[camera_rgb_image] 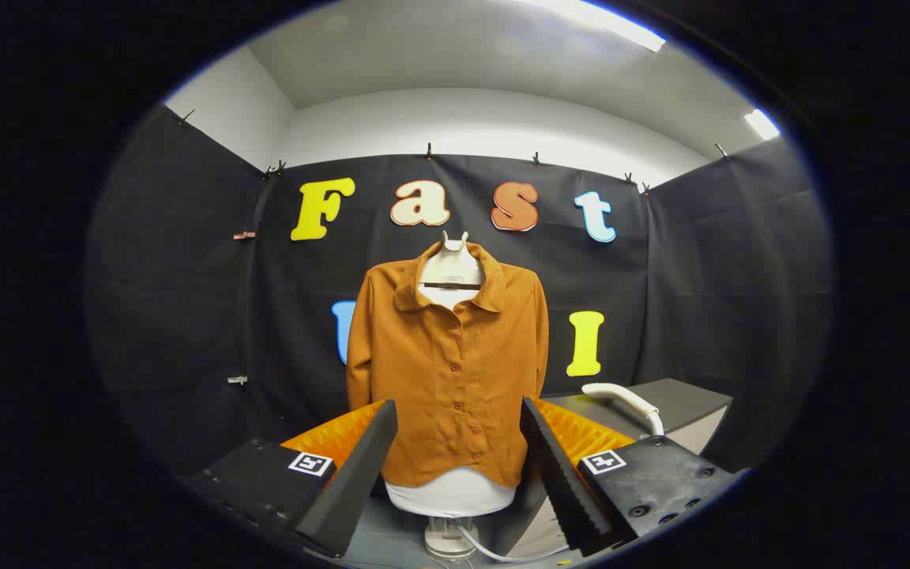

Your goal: Iron the clothes twice with a garment steamer, once on the left side and once on the right side.

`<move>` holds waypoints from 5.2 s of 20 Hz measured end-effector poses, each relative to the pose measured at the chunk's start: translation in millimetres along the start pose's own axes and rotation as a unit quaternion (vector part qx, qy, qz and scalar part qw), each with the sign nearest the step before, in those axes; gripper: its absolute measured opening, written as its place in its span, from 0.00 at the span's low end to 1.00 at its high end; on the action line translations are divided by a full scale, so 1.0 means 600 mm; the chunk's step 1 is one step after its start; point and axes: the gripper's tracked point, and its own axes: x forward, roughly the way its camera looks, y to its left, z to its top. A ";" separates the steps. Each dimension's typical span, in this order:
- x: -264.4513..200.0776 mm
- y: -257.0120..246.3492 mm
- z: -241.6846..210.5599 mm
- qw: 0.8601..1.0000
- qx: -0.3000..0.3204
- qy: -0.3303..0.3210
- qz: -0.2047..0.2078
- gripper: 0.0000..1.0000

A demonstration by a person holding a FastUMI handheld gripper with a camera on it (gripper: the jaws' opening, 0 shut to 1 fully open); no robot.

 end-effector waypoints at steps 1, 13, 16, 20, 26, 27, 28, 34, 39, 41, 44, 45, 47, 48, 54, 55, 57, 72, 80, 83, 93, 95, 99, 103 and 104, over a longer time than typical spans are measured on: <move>0.001 0.001 0.000 1.000 -0.001 0.001 0.000 0.98; 0.001 0.002 0.003 1.000 -0.001 0.002 -0.003 0.98; 0.001 0.002 0.005 1.000 0.002 -0.001 -0.003 0.98; 0.003 0.003 0.007 1.000 0.003 -0.001 -0.006 0.98; 0.008 0.012 0.006 1.000 0.001 0.001 -0.008 0.98; 0.009 0.014 0.006 1.000 -0.001 0.002 -0.009 0.98; 0.011 0.017 0.005 1.000 -0.003 0.002 -0.011 0.99; 0.018 0.032 0.000 0.999 -0.003 0.007 -0.035 0.98; 0.027 0.046 -0.010 0.998 0.002 0.013 -0.060 0.98; 0.034 0.052 -0.016 0.998 0.004 0.014 -0.066 0.98; 0.052 0.047 -0.025 0.997 0.004 0.021 -0.071 0.98; 0.060 0.040 -0.027 0.997 0.005 0.021 -0.073 0.98; 0.082 0.021 -0.029 0.997 0.008 0.019 -0.077 0.98; 0.096 0.008 -0.031 0.997 0.010 0.019 -0.079 0.98; 0.209 -0.102 -0.031 0.997 0.011 0.016 -0.071 0.98; 0.227 -0.130 -0.029 0.997 0.007 0.017 -0.073 0.99; 0.262 -0.187 -0.023 0.997 -0.002 0.013 -0.077 0.98; 0.425 -0.561 -0.140 0.984 0.009 0.124 -0.130 0.99; 0.496 -0.629 -0.254 0.968 0.026 0.229 -0.099 0.98; 0.517 -0.638 -0.311 0.952 0.030 0.292 -0.086 0.99; 0.528 -0.651 -0.377 0.920 0.042 0.380 -0.089 0.97; 0.525 -0.654 -0.391 0.912 0.046 0.396 -0.093 0.79; 0.518 -0.651 -0.388 0.910 0.050 0.402 -0.086 0.47; 0.521 -0.658 -0.377 0.919 0.060 0.378 -0.093 0.42; 0.521 -0.661 -0.367 0.923 0.059 0.368 -0.097 0.42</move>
